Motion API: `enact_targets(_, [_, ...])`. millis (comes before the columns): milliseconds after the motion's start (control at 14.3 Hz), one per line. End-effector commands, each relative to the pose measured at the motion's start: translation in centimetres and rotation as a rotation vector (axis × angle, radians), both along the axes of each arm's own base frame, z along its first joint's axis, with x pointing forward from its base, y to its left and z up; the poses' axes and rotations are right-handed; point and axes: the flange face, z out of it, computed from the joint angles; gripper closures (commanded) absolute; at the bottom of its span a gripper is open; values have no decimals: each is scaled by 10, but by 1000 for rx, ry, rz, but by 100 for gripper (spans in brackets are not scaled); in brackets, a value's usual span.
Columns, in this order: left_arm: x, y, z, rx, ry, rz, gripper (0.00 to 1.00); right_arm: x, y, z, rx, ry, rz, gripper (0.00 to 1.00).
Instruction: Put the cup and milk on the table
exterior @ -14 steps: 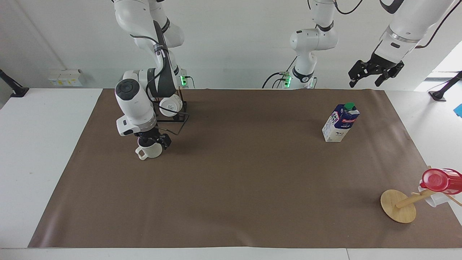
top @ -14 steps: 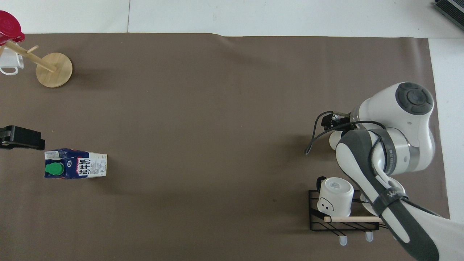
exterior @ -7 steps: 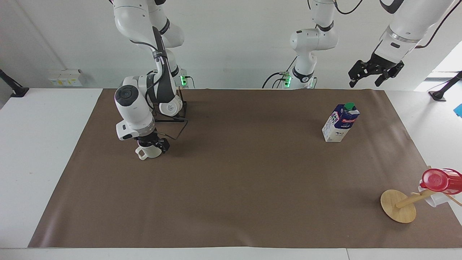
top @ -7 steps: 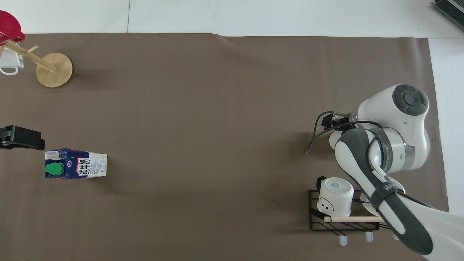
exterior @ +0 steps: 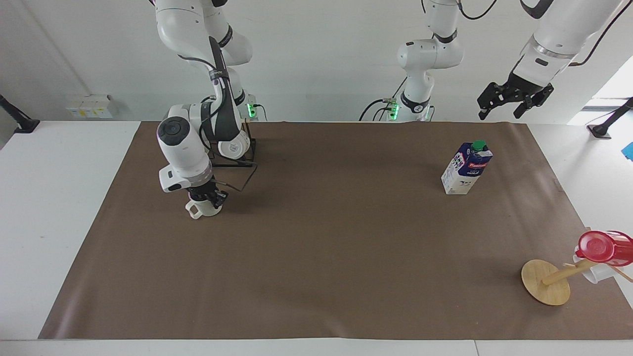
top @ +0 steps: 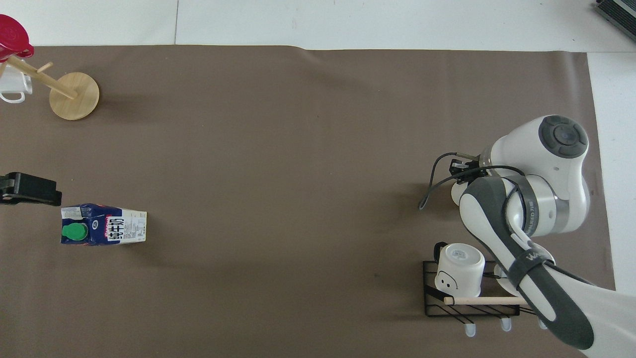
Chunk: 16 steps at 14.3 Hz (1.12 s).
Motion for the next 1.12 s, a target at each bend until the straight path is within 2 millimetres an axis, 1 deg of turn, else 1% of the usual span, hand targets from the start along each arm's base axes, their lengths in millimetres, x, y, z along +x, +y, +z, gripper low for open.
enact_targets(0, [-5, 1, 4, -8, 2, 4, 0, 8, -9, 2, 11, -21, -8, 100])
enact_targets(140, [-5, 0, 4, -8, 4, 3, 0, 13, -7, 6, 35, -29, -22, 100])
enact_targets(350, [-5, 1, 4, -9, 1, 4, 0, 19, -7, 17, 38, -43, -27, 100])
enact_targets(490, [-5, 1, 4, -8, 4, 4, 0, 22, -5, 31, 39, -57, -30, 100])
enact_targets(630, [-5, 0, 4, -8, 1, 3, 0, 26, 3, 47, 40, -58, -35, 100])
enact_targets(700, [-4, 0, 5, -9, -4, 3, 0, 29, 5, 59, 40, -63, -52, 100])
enact_targets(770, [-3, 0, 5, -8, -7, 7, 0, 30, 13, 65, 41, -64, -64, 100])
enact_targets(840, [-4, 0, 5, -8, -2, 3, 0, 31, 28, 70, 43, -71, -72, 100])
enact_targets(1050, [-4, 0, 4, -8, 1, 4, 0, 31, 63, 77, 52, -91, -167, 100])
